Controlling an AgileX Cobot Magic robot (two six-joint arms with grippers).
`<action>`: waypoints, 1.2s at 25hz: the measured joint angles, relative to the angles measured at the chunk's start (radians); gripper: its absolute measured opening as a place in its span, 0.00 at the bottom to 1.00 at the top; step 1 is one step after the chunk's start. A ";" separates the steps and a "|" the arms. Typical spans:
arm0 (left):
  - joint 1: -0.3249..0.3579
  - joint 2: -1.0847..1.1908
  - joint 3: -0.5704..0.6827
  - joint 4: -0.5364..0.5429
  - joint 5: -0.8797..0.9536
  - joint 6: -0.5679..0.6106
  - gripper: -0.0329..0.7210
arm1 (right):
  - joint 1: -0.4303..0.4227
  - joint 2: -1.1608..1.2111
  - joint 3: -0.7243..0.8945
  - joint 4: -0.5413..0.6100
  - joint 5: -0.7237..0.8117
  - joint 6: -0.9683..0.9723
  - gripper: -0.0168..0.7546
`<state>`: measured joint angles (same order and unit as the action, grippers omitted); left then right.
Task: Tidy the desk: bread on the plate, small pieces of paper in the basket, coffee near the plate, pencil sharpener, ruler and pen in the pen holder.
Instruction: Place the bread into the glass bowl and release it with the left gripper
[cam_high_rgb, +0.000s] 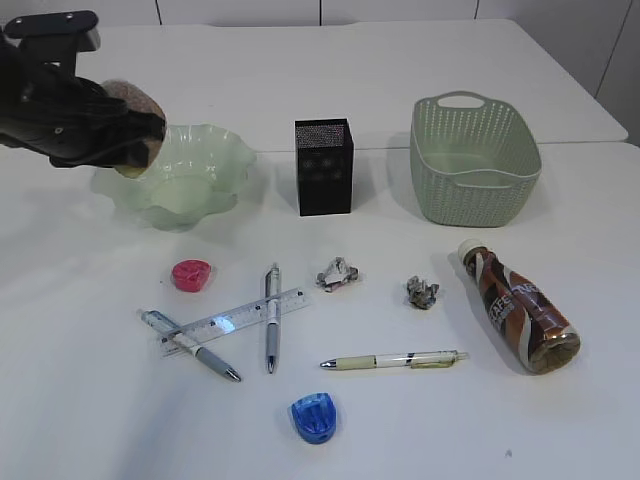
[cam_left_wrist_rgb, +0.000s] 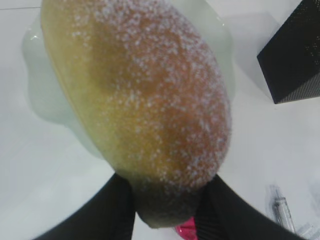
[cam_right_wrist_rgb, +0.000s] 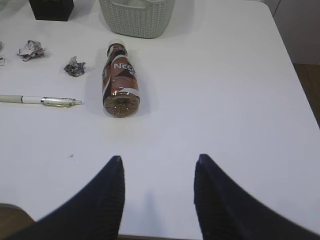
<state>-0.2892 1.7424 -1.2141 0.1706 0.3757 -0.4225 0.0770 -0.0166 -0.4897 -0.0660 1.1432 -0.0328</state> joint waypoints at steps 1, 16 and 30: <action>0.000 0.019 -0.018 0.005 0.000 0.000 0.35 | 0.000 0.000 0.000 0.000 0.000 0.000 0.50; 0.018 0.260 -0.251 0.047 0.025 0.002 0.35 | 0.000 0.000 0.000 0.000 0.000 0.000 0.50; 0.039 0.430 -0.410 0.038 0.047 0.004 0.50 | 0.000 0.000 0.000 0.000 0.000 0.000 0.50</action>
<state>-0.2504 2.1723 -1.6237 0.2089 0.4232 -0.4186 0.0770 -0.0166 -0.4897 -0.0660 1.1432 -0.0328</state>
